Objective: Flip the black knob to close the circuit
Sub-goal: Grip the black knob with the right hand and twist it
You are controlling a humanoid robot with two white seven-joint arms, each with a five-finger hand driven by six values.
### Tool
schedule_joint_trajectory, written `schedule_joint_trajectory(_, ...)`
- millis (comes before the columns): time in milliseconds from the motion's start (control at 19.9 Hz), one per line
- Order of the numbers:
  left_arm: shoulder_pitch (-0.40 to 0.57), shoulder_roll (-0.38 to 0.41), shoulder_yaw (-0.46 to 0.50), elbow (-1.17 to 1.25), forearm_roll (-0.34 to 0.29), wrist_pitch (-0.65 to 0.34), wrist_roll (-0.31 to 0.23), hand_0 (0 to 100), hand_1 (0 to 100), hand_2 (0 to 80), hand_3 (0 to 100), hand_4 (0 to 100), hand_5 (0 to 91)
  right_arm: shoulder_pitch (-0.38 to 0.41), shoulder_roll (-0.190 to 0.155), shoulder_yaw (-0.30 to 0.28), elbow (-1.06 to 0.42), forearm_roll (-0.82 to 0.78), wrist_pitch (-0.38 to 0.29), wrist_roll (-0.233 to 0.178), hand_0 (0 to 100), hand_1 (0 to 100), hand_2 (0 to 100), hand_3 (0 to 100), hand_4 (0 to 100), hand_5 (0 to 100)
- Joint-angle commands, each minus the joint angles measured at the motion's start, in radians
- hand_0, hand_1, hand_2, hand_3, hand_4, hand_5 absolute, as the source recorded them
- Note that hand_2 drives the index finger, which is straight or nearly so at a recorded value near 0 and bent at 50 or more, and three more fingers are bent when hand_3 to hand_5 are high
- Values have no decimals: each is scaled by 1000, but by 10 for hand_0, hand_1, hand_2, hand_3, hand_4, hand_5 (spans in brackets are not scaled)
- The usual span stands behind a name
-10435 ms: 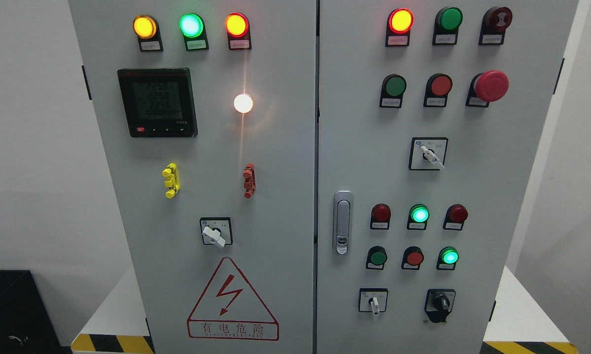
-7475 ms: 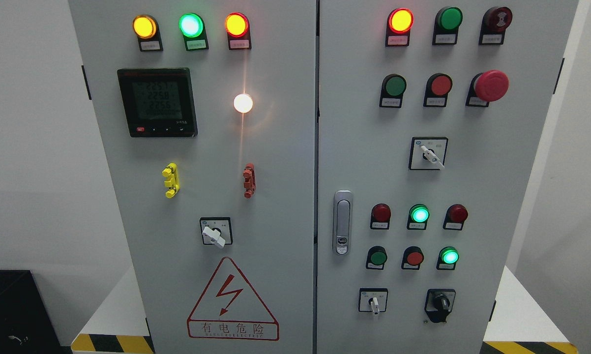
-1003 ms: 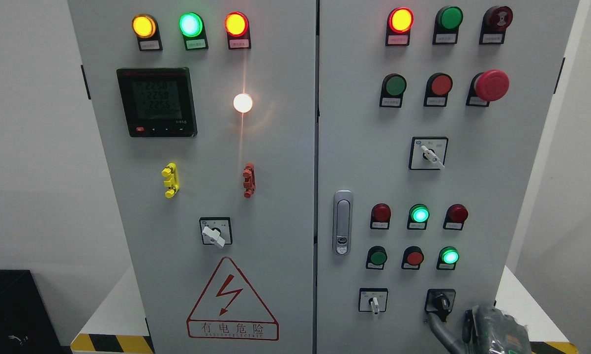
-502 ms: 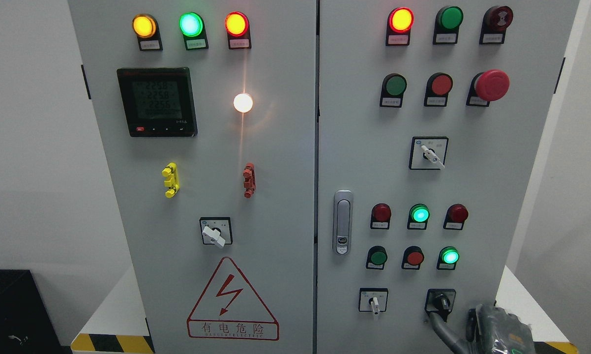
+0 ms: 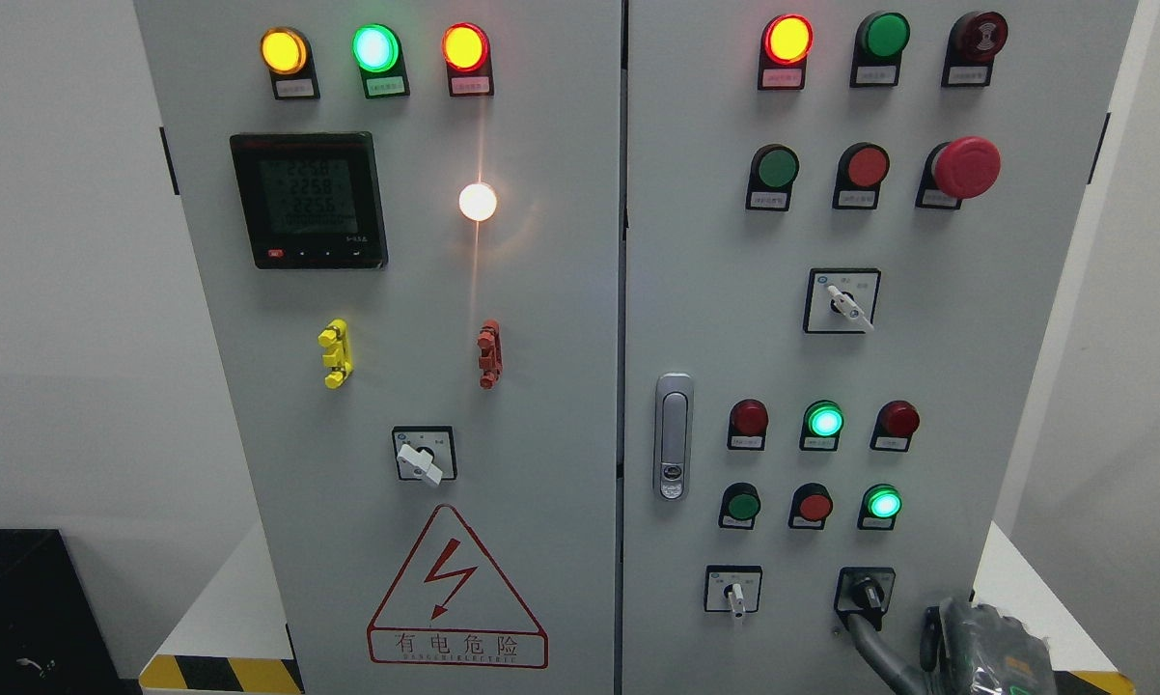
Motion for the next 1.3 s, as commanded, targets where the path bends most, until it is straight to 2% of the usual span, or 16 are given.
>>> schedule_joint_trajectory(0, 21, -1, 0, -23, 0, -1, 0, 120, 556, 0, 0, 0, 0, -1, -1, -8, 3, 0, 2, 0, 0, 47, 868, 1000, 865, 915)
schedule_joint_trajectory(251, 21, -1, 0, -23, 0, -1, 0, 120, 556, 0, 0, 0, 0, -3, -1, -34, 3, 0, 1, 1, 0, 47, 868, 1000, 864, 915)
schedule_joint_trajectory(1254, 21, 1, 0, -23, 0, -1, 0, 120, 556, 0, 0, 0, 0, -10, -3, -45, 2, -7, 1, 7, 0, 50, 867, 1000, 863, 915)
